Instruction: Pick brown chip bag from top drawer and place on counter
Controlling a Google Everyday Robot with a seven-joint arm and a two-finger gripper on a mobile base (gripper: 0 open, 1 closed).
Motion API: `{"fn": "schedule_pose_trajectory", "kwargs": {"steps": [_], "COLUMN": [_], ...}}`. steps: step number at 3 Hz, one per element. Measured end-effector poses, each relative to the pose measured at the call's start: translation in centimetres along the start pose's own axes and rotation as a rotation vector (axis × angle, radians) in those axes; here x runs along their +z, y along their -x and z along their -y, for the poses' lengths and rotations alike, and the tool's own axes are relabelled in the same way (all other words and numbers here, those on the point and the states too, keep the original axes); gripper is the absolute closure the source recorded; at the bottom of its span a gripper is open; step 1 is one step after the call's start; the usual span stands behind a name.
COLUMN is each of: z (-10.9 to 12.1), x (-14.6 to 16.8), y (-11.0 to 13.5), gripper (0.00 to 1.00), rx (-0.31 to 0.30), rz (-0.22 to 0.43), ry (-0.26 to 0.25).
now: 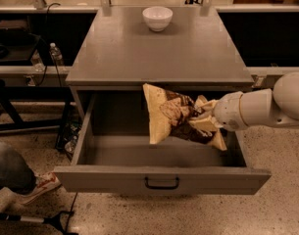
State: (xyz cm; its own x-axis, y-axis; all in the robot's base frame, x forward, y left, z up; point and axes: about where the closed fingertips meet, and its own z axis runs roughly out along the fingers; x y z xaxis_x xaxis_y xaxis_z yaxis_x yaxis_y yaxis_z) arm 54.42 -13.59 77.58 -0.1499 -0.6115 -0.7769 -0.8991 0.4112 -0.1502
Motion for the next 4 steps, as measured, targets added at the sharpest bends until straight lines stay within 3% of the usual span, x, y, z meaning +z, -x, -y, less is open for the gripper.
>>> {"fn": "schedule_pose_trajectory", "kwargs": {"steps": [1, 2, 3, 4], "z": [1.7, 3.8, 3.8, 6.6], "x": [-3.7, -8.4, -8.4, -8.4], "y": [2.9, 7.0, 7.0, 7.8], "gripper": [1.00, 1.00, 1.00, 1.00], "rx": [-0.075, -0.170, -0.170, -0.226], "rz": [0.007, -0.001, -0.001, -0.011], "ry": [-0.083, -0.198, -0.198, -0.230]}}
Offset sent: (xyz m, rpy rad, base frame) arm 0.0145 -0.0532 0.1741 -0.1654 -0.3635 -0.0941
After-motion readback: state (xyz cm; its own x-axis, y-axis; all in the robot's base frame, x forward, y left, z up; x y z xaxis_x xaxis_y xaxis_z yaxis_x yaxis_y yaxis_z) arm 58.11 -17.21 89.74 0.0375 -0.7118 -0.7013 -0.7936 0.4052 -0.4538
